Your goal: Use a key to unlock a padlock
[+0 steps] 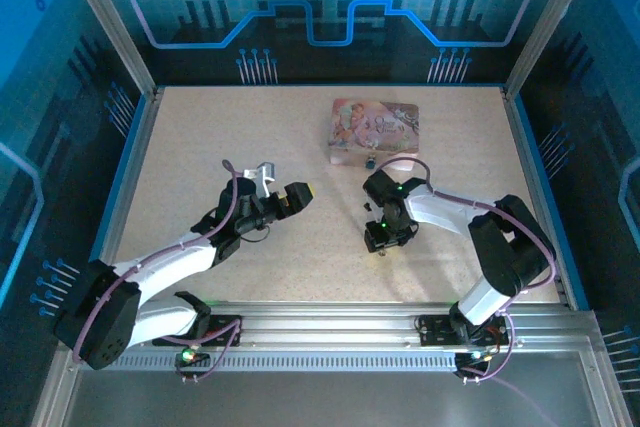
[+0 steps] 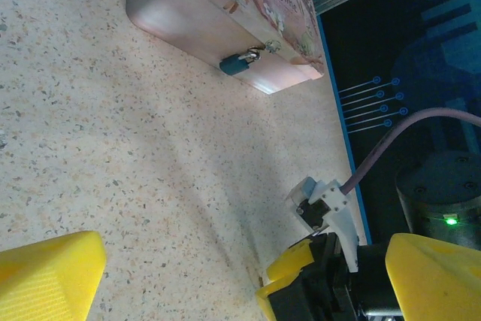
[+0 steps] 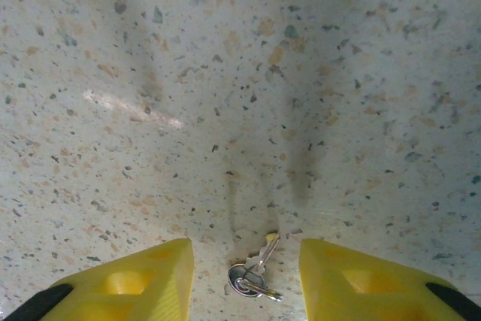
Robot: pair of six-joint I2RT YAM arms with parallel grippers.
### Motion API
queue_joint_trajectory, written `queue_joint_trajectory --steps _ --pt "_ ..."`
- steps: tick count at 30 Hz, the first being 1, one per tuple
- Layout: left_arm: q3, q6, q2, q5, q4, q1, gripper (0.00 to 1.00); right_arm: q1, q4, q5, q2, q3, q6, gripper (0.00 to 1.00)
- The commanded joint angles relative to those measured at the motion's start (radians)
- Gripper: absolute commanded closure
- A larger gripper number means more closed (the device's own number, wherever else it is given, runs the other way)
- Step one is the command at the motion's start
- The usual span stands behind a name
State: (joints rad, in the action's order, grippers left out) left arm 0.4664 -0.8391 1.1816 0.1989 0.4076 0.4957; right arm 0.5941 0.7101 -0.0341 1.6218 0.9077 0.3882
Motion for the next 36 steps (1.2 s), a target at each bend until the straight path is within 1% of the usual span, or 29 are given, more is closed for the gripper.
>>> queue_joint_trajectory --steps 1,4,26,36 --pt "-0.014 0.008 -0.024 -0.013 0.001 0.010 0.03 0.018 0.031 -0.010 0.020 0.022 0.000 0.60" --pt "-0.014 0.006 -0.023 -0.013 -0.003 0.010 0.03 0.023 0.034 -0.012 0.026 0.022 0.002 0.62" --pt "-0.014 0.008 -0.035 -0.018 0.001 0.010 0.03 0.044 0.068 0.011 0.027 -0.005 0.030 0.67" --pt "-0.013 0.007 -0.037 -0.017 0.001 0.010 0.03 0.044 0.060 0.016 0.041 -0.020 0.036 0.74"
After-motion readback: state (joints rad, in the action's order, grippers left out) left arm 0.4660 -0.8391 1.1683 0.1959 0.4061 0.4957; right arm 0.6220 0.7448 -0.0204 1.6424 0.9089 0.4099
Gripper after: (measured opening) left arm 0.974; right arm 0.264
